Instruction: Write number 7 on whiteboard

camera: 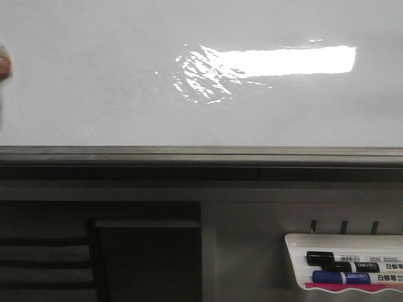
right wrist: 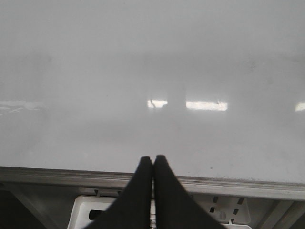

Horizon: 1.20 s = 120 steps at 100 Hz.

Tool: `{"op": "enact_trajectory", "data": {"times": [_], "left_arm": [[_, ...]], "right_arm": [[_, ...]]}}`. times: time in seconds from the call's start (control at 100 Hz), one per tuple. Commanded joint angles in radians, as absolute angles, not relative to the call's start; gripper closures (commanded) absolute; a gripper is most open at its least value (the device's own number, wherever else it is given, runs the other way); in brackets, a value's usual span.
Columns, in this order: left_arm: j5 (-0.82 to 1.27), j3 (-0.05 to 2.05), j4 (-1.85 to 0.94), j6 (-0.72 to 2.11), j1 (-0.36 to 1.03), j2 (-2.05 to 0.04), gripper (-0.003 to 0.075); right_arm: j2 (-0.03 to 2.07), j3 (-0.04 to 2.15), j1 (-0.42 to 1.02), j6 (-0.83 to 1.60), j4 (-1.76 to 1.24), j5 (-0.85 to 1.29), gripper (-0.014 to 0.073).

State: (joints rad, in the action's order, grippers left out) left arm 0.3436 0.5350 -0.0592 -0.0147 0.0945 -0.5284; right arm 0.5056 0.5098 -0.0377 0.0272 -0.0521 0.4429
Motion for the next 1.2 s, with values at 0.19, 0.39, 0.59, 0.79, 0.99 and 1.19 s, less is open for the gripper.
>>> {"op": "enact_trajectory", "data": {"times": [0.19, 0.39, 0.59, 0.79, 0.99, 1.19], "left_arm": [[0.271, 0.569, -0.062, -0.021, 0.095, -0.538, 0.0741], [0.269, 0.569, -0.055, -0.021, 0.095, -0.538, 0.0640], [0.269, 0.567, -0.060, -0.021, 0.095, -0.538, 0.0163], [0.269, 0.567, -0.061, -0.021, 0.095, -0.538, 0.0101], [0.267, 0.567, -0.061, -0.021, 0.095, -0.538, 0.0101], [0.265, 0.567, -0.062, -0.021, 0.095, -0.542, 0.0101]], "right_arm": [[0.517, 0.544, -0.043, 0.026, -0.064, 0.389, 0.0662], [0.517, 0.544, -0.043, 0.026, -0.059, 0.388, 0.0353], [0.517, 0.544, -0.043, 0.026, -0.059, 0.384, 0.0025], [0.517, 0.544, -0.043, 0.026, -0.059, 0.384, 0.0029], [0.517, 0.544, -0.043, 0.026, -0.061, 0.384, 0.0029], [0.517, 0.544, -0.043, 0.026, -0.105, 0.384, 0.0029]]}}
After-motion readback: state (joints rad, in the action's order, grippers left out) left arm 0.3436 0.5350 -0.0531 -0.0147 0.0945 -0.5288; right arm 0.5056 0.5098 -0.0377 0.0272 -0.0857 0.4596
